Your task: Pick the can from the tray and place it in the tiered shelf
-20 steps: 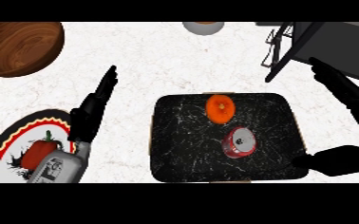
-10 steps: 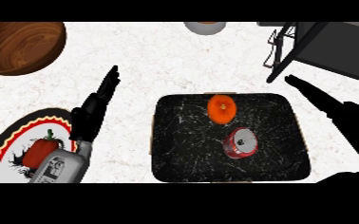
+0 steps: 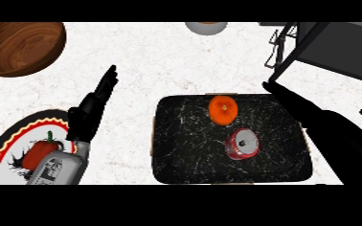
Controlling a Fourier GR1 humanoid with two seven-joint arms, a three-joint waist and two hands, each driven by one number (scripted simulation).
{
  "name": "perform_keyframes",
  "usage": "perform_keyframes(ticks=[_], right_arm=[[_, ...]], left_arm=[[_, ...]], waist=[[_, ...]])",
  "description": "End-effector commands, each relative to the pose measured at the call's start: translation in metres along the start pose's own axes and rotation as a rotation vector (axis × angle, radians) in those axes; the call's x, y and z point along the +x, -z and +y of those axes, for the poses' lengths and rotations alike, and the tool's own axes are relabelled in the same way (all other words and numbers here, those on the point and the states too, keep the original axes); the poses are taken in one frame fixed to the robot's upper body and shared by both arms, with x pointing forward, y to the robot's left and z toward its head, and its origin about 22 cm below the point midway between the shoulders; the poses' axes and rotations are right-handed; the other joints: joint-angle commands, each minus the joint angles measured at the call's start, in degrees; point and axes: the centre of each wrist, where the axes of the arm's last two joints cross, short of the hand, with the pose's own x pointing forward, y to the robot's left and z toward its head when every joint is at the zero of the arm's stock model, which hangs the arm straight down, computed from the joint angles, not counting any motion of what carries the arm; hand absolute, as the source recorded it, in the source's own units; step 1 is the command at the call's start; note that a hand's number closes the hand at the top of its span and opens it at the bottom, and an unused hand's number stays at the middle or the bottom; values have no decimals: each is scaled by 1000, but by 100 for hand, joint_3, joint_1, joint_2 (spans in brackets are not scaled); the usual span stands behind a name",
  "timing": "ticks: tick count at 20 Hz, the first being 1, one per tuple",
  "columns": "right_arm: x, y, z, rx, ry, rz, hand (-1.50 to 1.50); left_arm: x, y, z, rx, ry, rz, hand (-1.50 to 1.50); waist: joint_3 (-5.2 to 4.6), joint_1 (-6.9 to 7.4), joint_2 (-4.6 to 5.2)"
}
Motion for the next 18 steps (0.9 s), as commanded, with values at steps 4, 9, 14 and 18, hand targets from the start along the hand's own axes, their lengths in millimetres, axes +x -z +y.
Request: perform_keyframes(ticks=[4, 9, 14, 18], right_arm=[[14, -7, 18, -33, -21, 86, -150], [18, 9, 33, -15, -19, 96, -150], [23, -7, 28, -14, -23, 93, -150], [20, 14, 52, -24, -31, 124, -150]], left_arm=[[-1, 10, -16, 27, 0, -7, 0], [2, 1, 2, 7, 1, -5, 0], [0, -9, -12, 14, -19, -13, 0], [-7, -10, -6, 17, -1, -12, 0]], waist=[[1, -42, -1], [1, 0, 0], [1, -9, -10], [1, 0, -2]])
